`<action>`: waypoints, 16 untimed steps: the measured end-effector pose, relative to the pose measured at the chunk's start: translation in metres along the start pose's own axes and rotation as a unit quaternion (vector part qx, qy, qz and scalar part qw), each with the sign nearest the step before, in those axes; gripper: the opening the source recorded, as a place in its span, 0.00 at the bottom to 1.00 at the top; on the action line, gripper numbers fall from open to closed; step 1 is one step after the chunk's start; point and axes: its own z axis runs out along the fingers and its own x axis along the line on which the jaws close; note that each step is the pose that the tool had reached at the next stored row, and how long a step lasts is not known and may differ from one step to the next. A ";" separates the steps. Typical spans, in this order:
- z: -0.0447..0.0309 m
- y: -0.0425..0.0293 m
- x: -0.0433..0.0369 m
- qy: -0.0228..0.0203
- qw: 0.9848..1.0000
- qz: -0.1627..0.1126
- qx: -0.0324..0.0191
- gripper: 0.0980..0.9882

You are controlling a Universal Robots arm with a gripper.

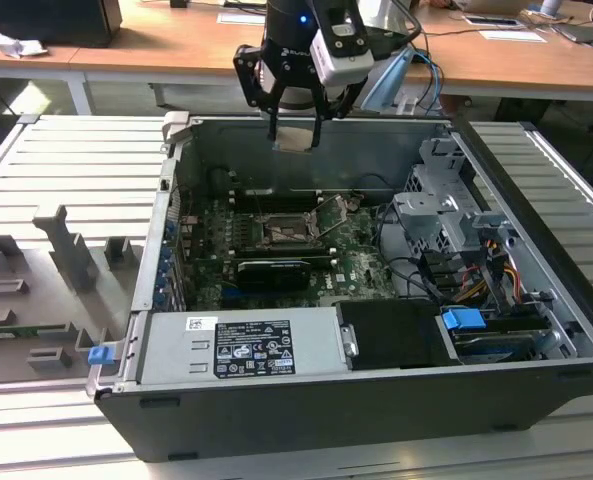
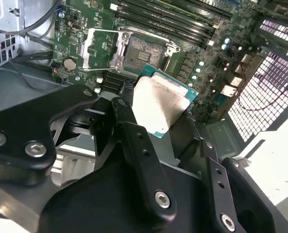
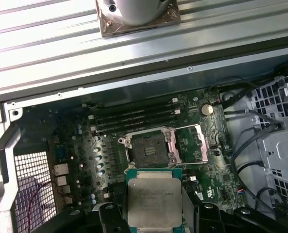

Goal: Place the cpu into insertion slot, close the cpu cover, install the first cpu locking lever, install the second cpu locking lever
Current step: 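Place the cpu into insertion slot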

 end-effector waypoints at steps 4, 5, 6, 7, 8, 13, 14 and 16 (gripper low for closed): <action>0.0001 0.0000 0.0000 -0.002 1.000 0.021 0.000 0.49; 0.0002 0.0000 0.0000 -0.002 1.000 0.025 -0.001 0.49; 0.0002 0.0000 0.0000 -0.002 1.000 0.027 -0.001 0.49; 0.0002 0.0000 0.0000 -0.003 0.999 0.032 -0.001 0.49; 0.0002 0.0000 0.0000 -0.003 0.999 0.035 -0.001 0.49; 0.0004 0.0000 0.0000 -0.004 0.999 0.048 -0.001 0.49; 0.0004 0.0000 0.0000 -0.004 0.999 0.050 -0.001 0.49; 0.0005 -0.0001 0.0000 -0.005 0.998 0.056 -0.001 0.49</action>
